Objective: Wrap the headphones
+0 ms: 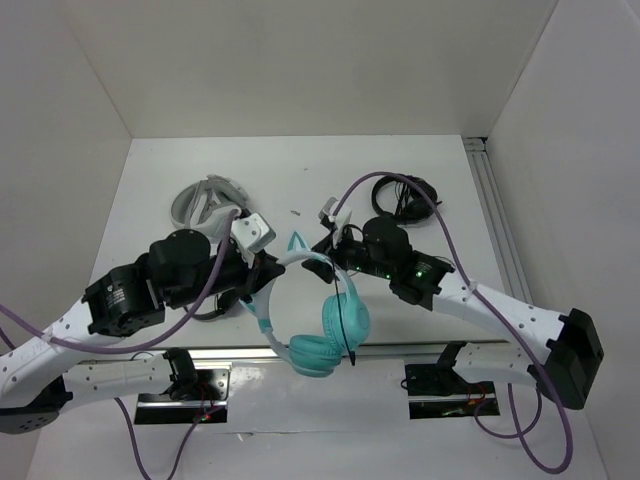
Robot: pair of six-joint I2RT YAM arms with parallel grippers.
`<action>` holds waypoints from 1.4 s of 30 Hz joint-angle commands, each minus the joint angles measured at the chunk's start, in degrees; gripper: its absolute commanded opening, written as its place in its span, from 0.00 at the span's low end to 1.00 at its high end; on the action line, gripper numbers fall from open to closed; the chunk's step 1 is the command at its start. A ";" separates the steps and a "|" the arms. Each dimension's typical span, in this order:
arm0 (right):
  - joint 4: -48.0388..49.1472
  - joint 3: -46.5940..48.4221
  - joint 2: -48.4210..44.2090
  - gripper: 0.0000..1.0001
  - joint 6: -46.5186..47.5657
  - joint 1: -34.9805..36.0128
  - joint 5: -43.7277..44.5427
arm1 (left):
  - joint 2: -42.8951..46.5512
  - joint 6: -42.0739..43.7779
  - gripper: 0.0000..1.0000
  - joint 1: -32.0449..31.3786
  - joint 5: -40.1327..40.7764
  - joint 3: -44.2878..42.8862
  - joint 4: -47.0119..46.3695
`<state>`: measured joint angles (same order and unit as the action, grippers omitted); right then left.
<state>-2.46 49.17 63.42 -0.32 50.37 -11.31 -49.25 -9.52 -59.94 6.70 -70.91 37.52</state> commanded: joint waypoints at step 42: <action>31.04 -23.50 7.44 0.00 -14.35 18.78 24.81 | -3.57 -47.27 0.00 2.89 59.21 -17.78 19.80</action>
<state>36.12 26.74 76.01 -15.11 63.86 -1.34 -52.16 -53.91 -58.83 59.53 -88.07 62.04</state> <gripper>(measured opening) 0.008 0.141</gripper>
